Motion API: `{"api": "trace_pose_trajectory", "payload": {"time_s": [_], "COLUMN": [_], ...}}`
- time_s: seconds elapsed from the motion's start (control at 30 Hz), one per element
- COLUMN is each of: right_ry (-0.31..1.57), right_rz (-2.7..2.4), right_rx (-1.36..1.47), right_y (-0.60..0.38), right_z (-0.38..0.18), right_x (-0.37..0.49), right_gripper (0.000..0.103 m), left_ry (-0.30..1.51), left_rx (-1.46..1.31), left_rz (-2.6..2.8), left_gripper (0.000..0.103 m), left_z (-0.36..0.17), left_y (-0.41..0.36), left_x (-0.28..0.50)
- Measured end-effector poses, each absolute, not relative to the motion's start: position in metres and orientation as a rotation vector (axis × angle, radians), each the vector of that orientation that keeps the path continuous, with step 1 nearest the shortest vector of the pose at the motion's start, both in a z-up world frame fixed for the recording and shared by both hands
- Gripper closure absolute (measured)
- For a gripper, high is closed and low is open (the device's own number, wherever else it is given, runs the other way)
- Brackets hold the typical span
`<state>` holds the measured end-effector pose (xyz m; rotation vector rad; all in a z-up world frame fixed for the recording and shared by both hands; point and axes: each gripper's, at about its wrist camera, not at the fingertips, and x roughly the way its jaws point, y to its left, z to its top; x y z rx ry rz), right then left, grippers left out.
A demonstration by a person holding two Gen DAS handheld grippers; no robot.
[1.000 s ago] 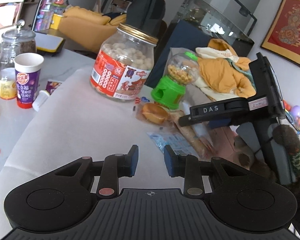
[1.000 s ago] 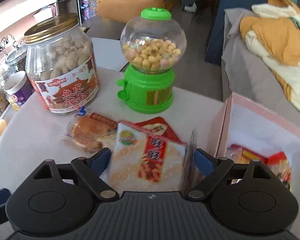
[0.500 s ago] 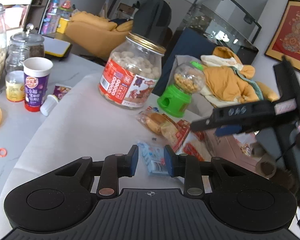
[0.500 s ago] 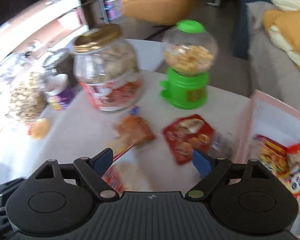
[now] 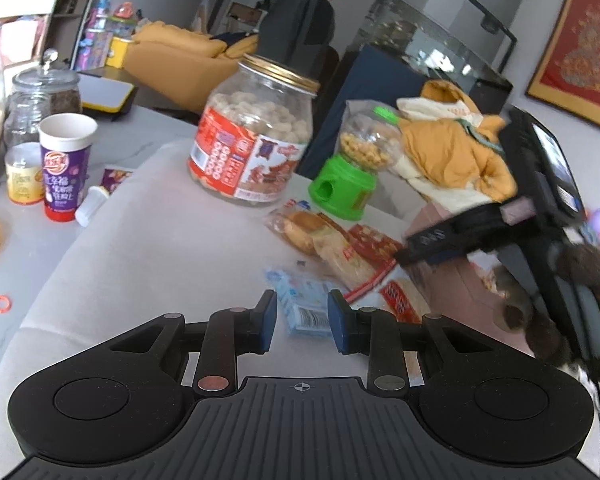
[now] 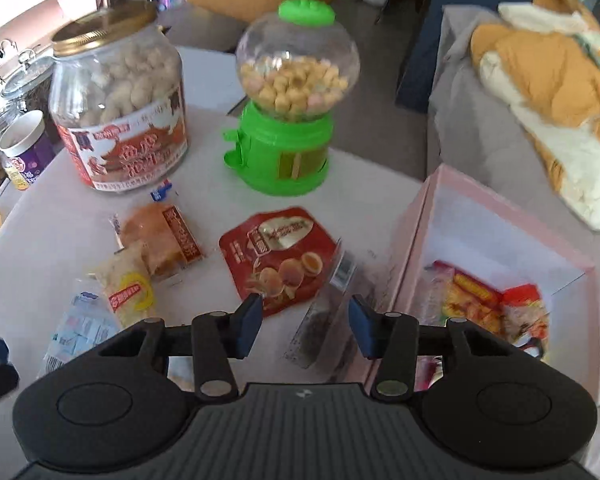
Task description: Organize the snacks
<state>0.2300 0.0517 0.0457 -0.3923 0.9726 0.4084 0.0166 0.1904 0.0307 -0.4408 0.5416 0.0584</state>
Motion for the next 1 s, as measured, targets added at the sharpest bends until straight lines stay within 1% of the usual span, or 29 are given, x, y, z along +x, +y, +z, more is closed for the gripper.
{"api": "trace_pose_trajectory", "payload": {"time_s": [0.13,0.17,0.2,0.23,0.33,0.4,0.47,0.5,0.63,0.7,0.77,0.8,0.87,0.9,0.93,0.97,1.0], "right_ry": [0.912,0.886,0.886,0.892,0.908,0.956,1.014,1.031,1.064,1.064,1.023,0.995,0.954,0.936,0.923,0.911,0.895], "right_rz": [0.315,0.289,0.273,0.276,0.313,0.406,0.501,0.553,0.696,0.715,0.680,0.651,0.605,0.599,0.593,0.584,0.569], "right_rx": [-0.569,-0.627,-0.668,-0.674,-0.638,-0.570,-0.494,-0.457,-0.370,-0.330,-0.314,-0.309,-0.292,-0.281,-0.274,-0.269,-0.268], "right_y": [0.077,0.083,0.087,0.087,0.082,0.076,0.072,0.068,0.051,0.041,0.029,0.020,-0.002,-0.014,-0.023,-0.032,-0.041], "right_z": [0.025,0.020,0.015,0.013,0.019,0.028,0.036,0.042,0.057,0.060,0.062,0.064,0.066,0.065,0.062,0.060,0.056], "right_x": [0.228,0.224,0.222,0.221,0.209,0.196,0.183,0.173,0.147,0.149,0.150,0.151,0.146,0.142,0.138,0.135,0.129], "right_gripper": [0.058,0.060,0.073,0.078,0.087,0.096,0.097,0.099,0.100,0.100,0.098,0.097,0.085,0.067,0.043,0.033,0.027], "left_ry": [0.557,0.560,0.563,0.566,0.570,0.565,0.560,0.557,0.559,0.565,0.570,0.572,0.585,0.596,0.610,0.624,0.637], "left_rx": [-0.407,-0.407,-0.410,-0.413,-0.423,-0.430,-0.437,-0.439,-0.444,-0.444,-0.438,-0.432,-0.413,-0.403,-0.388,-0.373,-0.367], "left_rz": [0.068,0.071,0.071,0.072,0.076,0.082,0.092,0.096,0.107,0.102,0.078,0.064,0.027,0.017,0.017,0.031,0.052], "left_gripper": [0.071,0.071,0.071,0.071,0.071,0.071,0.071,0.071,0.071,0.071,0.071,0.071,0.071,0.071,0.071,0.071,0.071], "left_z": [0.029,0.029,0.028,0.027,0.026,0.027,0.028,0.029,0.031,0.032,0.034,0.035,0.037,0.037,0.036,0.035,0.032], "left_y": [0.186,0.186,0.187,0.187,0.191,0.193,0.194,0.195,0.194,0.193,0.187,0.185,0.178,0.174,0.170,0.167,0.165], "left_x": [0.017,0.017,0.017,0.017,0.017,0.015,0.014,0.013,0.009,0.008,0.007,0.007,0.010,0.012,0.014,0.017,0.020]}}
